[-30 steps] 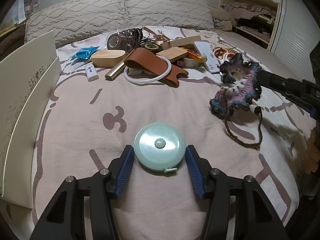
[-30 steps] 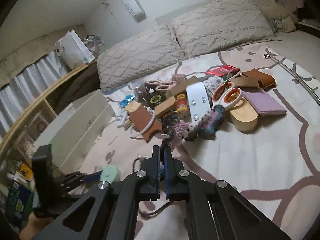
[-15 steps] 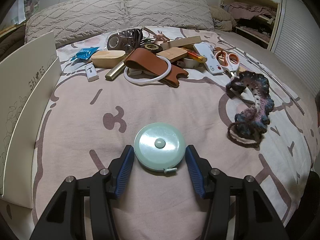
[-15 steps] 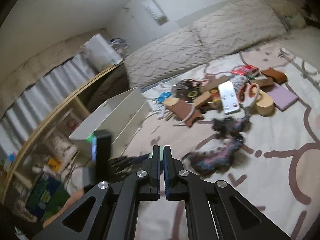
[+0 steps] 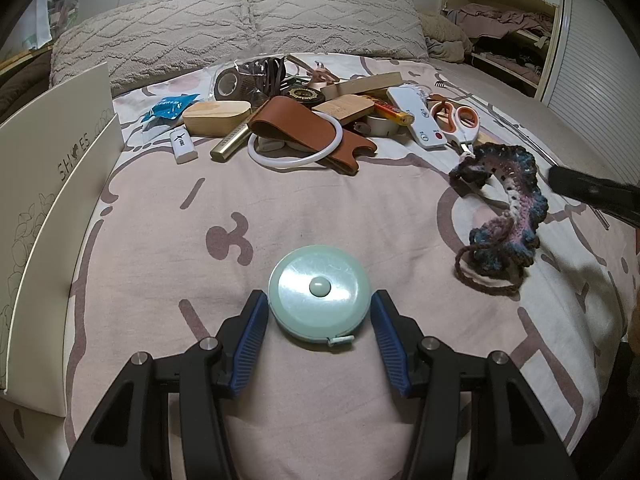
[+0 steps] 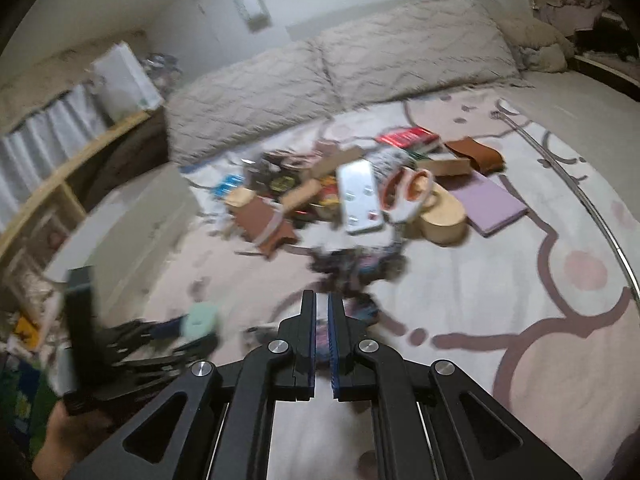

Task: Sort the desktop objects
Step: 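Close the right gripper on the crocheted pouch again, then lift the crocheted pouch up off the bed with the right gripper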

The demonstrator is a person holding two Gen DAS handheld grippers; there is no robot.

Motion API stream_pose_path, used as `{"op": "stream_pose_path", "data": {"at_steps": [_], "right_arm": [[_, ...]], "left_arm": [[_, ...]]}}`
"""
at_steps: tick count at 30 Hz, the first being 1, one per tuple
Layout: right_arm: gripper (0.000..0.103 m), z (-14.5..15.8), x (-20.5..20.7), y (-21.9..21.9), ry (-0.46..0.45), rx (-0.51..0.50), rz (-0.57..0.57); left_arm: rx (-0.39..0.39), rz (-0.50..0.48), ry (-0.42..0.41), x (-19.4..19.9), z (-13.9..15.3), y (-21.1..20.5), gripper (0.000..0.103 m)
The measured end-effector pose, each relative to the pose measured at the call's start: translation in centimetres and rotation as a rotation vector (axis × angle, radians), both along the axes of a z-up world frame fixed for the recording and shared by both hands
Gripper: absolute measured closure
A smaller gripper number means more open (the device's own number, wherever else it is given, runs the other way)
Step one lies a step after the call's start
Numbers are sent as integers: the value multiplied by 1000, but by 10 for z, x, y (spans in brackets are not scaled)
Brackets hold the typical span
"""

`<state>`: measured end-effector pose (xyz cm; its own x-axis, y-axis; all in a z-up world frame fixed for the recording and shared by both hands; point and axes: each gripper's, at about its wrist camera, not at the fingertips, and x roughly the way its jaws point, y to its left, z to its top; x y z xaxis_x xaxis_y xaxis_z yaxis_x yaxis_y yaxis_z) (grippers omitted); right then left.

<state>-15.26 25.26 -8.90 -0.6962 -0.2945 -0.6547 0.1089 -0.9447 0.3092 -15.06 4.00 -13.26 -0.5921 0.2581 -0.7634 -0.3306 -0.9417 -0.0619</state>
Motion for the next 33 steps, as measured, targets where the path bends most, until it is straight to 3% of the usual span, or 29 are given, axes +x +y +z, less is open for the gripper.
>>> {"op": "stream_pose_path", "data": {"at_steps": [4, 5, 6, 8, 14, 17, 20, 21, 23, 33], "right_arm": [[98, -1, -5, 4, 14, 18, -12], [88, -1, -5, 5, 16, 18, -12], [48, -3, -6, 6, 13, 12, -13], [0, -5, -8, 7, 4, -7, -9], [3, -16, -23, 0, -25, -21, 12], [32, -24, -31, -8, -48, -4, 33], [84, -27, -30, -13, -32, -17, 76], [89, -26, -27, -14, -19, -17, 81], [93, -18, -19, -16, 17, -9, 89], [94, 49, 9, -17, 199, -50, 123]], "left_arm": [[0, 0, 0, 0, 0, 0, 50], [0, 0, 0, 0, 0, 0, 50], [0, 0, 0, 0, 0, 0, 50], [-1, 0, 0, 0, 0, 1, 50], [-2, 0, 1, 1, 0, 1, 50], [-2, 0, 1, 0, 0, 1, 50], [-1, 0, 1, 1, 0, 1, 50], [-2, 0, 1, 1, 0, 1, 50], [-2, 0, 1, 1, 0, 1, 50], [-5, 1, 5, 0, 2, 0, 50]]}}
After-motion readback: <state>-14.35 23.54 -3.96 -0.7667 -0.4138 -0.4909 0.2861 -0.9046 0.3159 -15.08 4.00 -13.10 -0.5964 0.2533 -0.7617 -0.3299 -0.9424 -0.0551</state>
